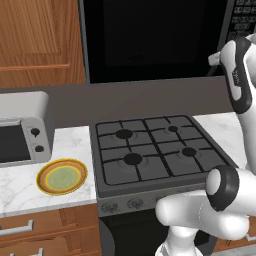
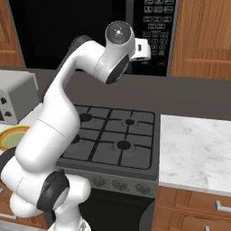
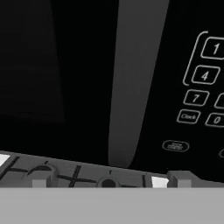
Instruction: Pick the chicken drumstick from the counter and place it in the microwave. Then turn on the microwave.
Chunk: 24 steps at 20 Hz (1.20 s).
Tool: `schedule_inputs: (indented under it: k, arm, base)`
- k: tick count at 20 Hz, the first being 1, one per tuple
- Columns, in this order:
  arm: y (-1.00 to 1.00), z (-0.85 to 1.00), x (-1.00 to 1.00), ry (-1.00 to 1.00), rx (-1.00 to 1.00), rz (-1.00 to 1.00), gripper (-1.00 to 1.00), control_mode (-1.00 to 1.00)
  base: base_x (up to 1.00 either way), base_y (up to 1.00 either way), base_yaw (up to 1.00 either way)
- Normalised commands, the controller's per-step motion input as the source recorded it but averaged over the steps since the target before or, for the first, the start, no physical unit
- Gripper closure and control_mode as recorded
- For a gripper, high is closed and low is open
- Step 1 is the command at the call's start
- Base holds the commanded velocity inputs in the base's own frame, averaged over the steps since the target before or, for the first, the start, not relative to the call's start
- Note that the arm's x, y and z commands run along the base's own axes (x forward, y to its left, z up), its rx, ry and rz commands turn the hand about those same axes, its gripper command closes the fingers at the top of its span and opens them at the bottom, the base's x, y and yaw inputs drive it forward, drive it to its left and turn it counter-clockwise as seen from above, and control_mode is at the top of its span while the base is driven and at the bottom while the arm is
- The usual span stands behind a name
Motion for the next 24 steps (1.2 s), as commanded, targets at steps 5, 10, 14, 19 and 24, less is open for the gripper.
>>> schedule_inputs:
  k: [5, 10, 14, 19, 24]
  arm:
    - [0.0, 0.02, -0.33, 0.0, -0.02, 0.0, -1.0, -1.0]
    - [0.0, 0.0, -0.26, 0.03, -0.01, 0.0, -1.0, -1.0]
    - [-0.02, 0.0, -0.17, 0.0, 0.0, 0.0, -1.0, -1.0]
    - [-0.08, 0.0, -0.1, 0.0, 0.0, 0.0, -1.0, -1.0]
    - [-0.11, 0.0, -0.02, 0.0, 0.0, 0.0, -1.0, -1.0]
  base:
    - [0.0, 0.0, 0.0]
    - [0.0, 0.0, 0.0]
    - [0.0, 0.0, 0.0]
    - [0.0, 0.0, 0.0]
    - [0.0, 0.0, 0.0]
